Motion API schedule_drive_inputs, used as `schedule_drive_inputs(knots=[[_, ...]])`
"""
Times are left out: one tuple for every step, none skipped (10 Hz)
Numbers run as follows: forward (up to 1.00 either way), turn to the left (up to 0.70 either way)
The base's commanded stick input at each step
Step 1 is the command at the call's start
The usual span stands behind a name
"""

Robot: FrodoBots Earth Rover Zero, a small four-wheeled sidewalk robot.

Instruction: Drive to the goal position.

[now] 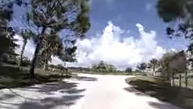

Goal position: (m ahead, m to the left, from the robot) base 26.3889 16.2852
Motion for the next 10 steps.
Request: schedule_drive_inputs(knots=[[0.85,0.00],[0.85,0.00],[0.85,0.34],[0.85,0.34],[0.85,0.34],[0.85,0.11],[0.85,0.00],[0.85,0.00],[0.85,0.00],[0.85,0.00]])
